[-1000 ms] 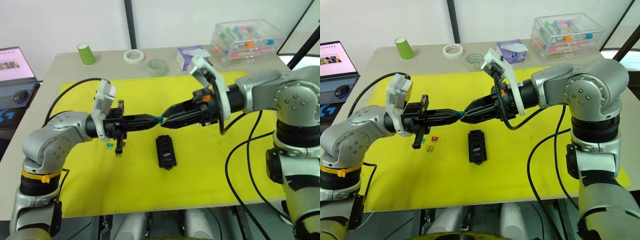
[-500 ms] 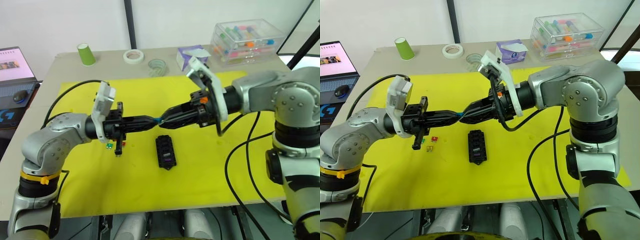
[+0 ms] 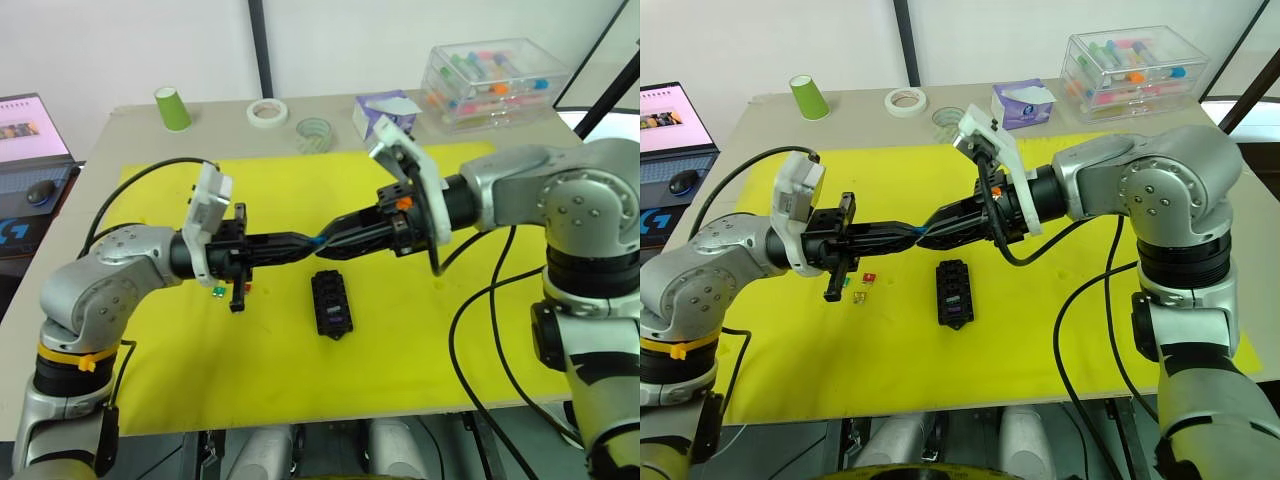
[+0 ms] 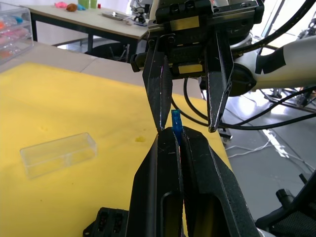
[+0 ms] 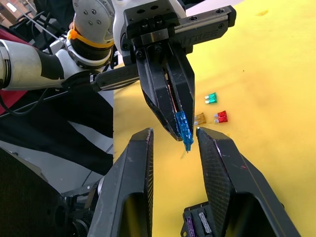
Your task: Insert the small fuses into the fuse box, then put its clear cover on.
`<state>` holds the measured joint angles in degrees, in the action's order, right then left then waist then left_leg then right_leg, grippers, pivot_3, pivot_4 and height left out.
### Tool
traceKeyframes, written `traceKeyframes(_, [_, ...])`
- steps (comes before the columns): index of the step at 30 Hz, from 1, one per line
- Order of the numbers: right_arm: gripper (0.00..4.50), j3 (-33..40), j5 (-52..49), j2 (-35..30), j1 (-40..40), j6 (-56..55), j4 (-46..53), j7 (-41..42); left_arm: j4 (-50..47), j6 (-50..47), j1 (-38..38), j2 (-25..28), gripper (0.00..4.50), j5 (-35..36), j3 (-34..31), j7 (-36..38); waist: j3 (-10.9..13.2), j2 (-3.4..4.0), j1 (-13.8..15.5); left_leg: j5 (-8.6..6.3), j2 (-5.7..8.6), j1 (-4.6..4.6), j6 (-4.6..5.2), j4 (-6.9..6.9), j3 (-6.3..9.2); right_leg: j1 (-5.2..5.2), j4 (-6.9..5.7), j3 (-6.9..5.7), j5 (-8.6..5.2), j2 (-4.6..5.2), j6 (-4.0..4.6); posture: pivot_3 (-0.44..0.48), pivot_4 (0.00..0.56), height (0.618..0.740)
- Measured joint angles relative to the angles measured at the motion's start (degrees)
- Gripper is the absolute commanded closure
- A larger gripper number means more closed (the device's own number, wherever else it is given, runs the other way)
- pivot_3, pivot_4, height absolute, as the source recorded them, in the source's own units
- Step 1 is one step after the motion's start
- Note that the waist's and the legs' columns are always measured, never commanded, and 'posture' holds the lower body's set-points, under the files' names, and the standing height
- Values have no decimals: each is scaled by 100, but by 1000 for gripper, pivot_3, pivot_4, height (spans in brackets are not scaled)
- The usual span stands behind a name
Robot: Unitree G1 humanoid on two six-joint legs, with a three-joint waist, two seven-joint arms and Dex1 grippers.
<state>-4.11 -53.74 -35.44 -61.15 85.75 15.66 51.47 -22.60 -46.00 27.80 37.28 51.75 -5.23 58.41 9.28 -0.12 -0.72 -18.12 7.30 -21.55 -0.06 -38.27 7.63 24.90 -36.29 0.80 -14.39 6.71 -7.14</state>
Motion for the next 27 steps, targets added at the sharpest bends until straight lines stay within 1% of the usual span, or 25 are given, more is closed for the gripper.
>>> traceKeyframes(5, [3099,-23,-2,-2,0,-18,0,1,0,-6,0,31,4500,-1,2,-2,0,0,-1,0,0,0,0,0,0,0,0,0,0,0,0,0,150,740])
traceKeyframes(8, [3653,-24,-6,-13,0,-19,1,-5,-11,-6,-3,32,4500,3,2,0,0,0,1,0,0,0,0,0,0,0,0,0,0,0,0,0,150,740])
traceKeyframes(10, [4259,-21,4,-86,1,-20,-1,-21,-31,-8,-21,65,4500,1,-4,6,0,0,3,0,0,0,0,0,0,0,0,0,0,0,0,0,150,740])
traceKeyframes(11, [4478,-18,8,-123,2,-22,-1,-30,-23,-7,-38,96,4500,1,-2,3,0,0,2,0,0,0,0,0,0,0,0,0,0,0,0,0,150,740])
traceKeyframes(19, [4478,-19,-9,-118,4,-21,1,-49,-26,5,-51,95,4500,-5,3,9,0,0,1,0,0,0,0,0,0,0,0,0,0,0,0,0,150,740])
traceKeyframes(23, [4478,-71,3,-127,8,-20,2,-77,-37,48,-42,164,4500,-134,92,11,0,0,2,0,0,0,0,0,0,0,0,0,0,0,0,0,150,740])
traceKeyframes(26, [4500,-334,125,-224,91,-256,81,-32,-15,52,9,362,3752,-509,457,-8,0,0,2,0,1,0,0,1,-1,0,0,0,0,1,0,0,150,740])
traceKeyframes(27, [4500,-447,183,-303,119,-394,146,27,11,65,5,377,3395,-626,550,-14,0,0,2,0,1,0,0,1,-1,1,0,0,0,0,0,0,150,740])
